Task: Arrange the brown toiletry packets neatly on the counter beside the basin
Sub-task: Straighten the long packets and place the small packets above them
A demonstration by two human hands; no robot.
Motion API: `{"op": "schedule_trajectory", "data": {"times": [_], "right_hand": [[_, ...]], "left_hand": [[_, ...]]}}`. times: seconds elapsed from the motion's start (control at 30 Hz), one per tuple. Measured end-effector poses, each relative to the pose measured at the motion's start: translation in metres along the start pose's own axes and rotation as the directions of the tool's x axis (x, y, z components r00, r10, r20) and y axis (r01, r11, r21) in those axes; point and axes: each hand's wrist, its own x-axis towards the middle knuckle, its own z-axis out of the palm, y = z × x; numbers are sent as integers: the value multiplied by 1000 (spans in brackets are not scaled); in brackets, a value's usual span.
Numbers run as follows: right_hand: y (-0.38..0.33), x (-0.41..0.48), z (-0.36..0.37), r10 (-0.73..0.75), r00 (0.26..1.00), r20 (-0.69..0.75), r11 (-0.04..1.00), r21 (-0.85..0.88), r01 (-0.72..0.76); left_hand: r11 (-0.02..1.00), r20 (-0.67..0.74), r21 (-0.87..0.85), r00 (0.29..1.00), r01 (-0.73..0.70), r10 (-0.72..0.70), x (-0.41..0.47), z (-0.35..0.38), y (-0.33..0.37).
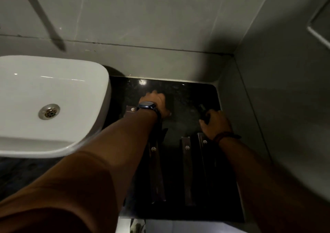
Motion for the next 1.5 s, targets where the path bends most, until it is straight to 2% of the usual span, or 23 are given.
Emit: {"op": "schedule_trajectory", "data": {"times": [0.17,0.3,0.47,0.73,0.87,0.97,1.1,1.3,1.5], "right_hand": [[32,-24,-21,184,962,204,981,-102,-166],[42,-41,-18,229,915,332,969,-161,-185],[50,-47,0,258,887,383,965,-145,-218],[56,-30,15,270,927,260,962,-122,-246],[49,-10,9,195,980,32,977,83,-197],[41,7,8,175,983,-60,956,249,-155],[37,21,13,228,968,-104,913,367,-176],[36,27,26,234,965,-117,925,333,-184],[30,32,31,201,977,-70,933,317,-169]], "left_hand": [[981,11,-195,1000,-16,19,-8,8,48],[943,11,-327,998,58,-57,-10,15,74],[861,37,-490,990,138,-137,-4,32,93],[742,110,-623,967,246,-228,28,54,115],[687,163,-658,949,308,-269,52,57,126],[709,188,-623,943,331,-274,69,57,133],[800,142,-536,963,269,-229,83,59,138],[837,118,-520,985,170,-127,93,59,125],[799,-34,-588,991,-127,132,76,61,92]]}}
